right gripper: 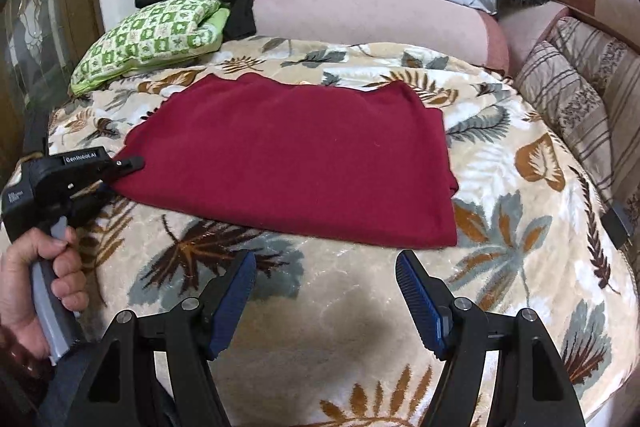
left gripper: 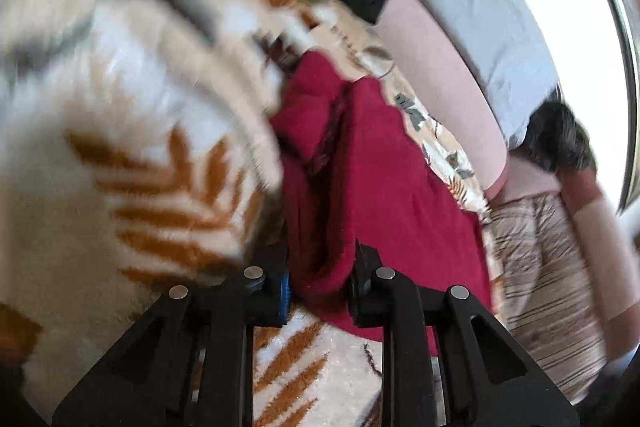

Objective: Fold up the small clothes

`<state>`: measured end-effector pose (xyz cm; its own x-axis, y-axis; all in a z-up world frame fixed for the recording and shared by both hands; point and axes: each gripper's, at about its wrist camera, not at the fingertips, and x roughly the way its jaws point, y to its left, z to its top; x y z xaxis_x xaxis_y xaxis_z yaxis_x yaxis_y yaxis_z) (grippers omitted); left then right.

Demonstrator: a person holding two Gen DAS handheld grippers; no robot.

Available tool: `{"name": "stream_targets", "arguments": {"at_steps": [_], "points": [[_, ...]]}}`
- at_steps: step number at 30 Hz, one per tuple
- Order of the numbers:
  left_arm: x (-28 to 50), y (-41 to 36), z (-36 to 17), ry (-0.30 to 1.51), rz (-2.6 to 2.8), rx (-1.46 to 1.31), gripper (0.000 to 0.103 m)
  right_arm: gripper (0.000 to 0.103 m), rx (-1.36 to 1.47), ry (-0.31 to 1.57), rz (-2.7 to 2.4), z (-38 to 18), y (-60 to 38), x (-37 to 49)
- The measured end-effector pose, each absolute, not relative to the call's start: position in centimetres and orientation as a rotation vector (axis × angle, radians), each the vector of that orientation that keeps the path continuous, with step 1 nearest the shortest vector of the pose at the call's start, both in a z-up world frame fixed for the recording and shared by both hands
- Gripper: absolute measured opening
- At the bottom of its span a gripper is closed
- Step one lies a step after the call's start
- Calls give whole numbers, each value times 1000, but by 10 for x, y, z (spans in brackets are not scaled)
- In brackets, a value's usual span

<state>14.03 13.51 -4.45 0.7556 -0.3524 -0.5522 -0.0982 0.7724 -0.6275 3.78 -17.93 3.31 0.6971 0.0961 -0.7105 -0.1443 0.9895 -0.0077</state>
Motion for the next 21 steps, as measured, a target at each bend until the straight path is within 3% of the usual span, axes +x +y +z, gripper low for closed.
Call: {"name": "stream_targets", "arguments": {"at_steps": [6, 7, 8, 18, 21], "points": [[133, 105, -18, 613, -75, -428, 14, 71, 91, 747, 448, 88, -162, 105], [129, 97, -14, 593, -69, -375, 13, 76, 159, 784, 550, 93, -158, 128], [127, 90, -11, 574, -66, -326, 13, 81, 230, 829, 643, 93, -152, 152], [116, 31, 2, 457, -125, 19, 13, 81, 633, 1171, 819, 43, -98, 320], [117, 22, 2, 450, -134, 59, 13, 85, 567, 1239, 788, 45, -76, 334]]}}
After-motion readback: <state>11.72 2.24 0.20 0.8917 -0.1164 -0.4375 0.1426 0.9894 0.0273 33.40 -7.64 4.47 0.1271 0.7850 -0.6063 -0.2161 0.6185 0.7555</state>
